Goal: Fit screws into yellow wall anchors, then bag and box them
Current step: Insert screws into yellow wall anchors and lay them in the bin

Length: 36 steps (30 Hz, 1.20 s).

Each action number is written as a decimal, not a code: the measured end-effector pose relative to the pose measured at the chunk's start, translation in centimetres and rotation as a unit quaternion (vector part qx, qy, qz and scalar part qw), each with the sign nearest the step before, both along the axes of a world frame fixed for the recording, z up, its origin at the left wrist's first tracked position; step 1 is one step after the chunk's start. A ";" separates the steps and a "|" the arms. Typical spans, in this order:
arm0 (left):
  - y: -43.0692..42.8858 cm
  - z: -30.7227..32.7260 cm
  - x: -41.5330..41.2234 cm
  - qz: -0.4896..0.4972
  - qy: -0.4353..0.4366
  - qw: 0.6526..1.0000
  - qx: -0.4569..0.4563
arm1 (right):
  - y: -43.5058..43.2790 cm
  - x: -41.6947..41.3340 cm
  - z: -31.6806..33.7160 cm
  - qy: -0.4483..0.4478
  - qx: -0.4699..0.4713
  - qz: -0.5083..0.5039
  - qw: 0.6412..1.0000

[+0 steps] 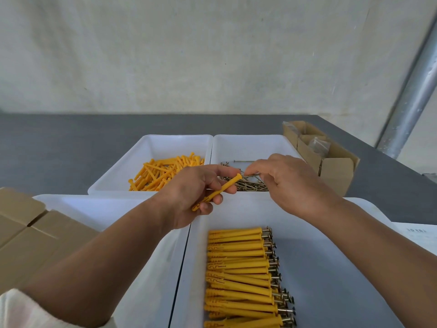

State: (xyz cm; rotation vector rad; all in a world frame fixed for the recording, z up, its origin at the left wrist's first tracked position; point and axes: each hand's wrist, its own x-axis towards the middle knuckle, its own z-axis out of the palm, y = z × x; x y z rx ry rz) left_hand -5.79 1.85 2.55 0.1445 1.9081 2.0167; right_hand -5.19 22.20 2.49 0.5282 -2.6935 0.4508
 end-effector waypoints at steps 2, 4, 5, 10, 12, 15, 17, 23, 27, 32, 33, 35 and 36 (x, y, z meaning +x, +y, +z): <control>0.0 0.0 0.0 -0.006 0.003 1.000 -0.011 | -0.1 0.1 0.0 0.002 0.013 0.005 1.000; 0.1 -0.1 0.0 -0.011 0.005 1.000 -0.020 | -0.1 0.2 0.1 0.008 0.017 0.010 1.000; 0.1 -0.1 -0.1 -0.012 0.006 1.000 -0.023 | -0.1 0.3 0.1 0.012 0.018 0.013 1.000; 0.1 -0.2 -0.1 -0.025 0.013 0.999 -0.043 | -0.3 0.5 0.2 0.011 0.013 0.027 0.999; 0.2 -0.2 -0.1 -0.029 0.015 0.998 -0.054 | -0.3 0.6 0.3 0.013 0.013 0.032 0.999; 0.2 -0.1 0.0 -0.031 0.015 0.998 -0.061 | -0.4 0.6 0.4 0.017 0.020 0.047 0.999; 0.3 -0.1 0.0 -0.032 0.016 0.997 -0.062 | -0.4 0.7 0.4 0.014 0.027 0.055 0.998; 0.3 0.0 0.2 -0.034 0.019 0.997 -0.061 | -0.5 0.9 0.5 0.001 0.037 0.061 0.997; 0.4 0.0 0.2 -0.034 0.021 0.997 -0.064 | -0.6 1.2 0.8 -0.005 0.042 0.063 0.997; 0.4 0.1 0.2 -0.036 0.026 0.997 -0.071 | -0.7 1.7 1.1 -0.014 0.050 0.068 0.996; 0.4 0.1 0.2 -0.037 0.026 0.996 -0.071 | -0.7 1.7 1.1 -0.015 0.049 0.070 0.996; 0.4 0.0 0.2 -0.039 0.028 0.996 -0.073 | -0.8 1.8 1.1 -0.017 0.046 0.076 0.996; 0.4 0.0 0.2 -0.040 0.030 0.996 -0.076 | -0.9 1.8 1.1 -0.018 0.046 0.079 0.996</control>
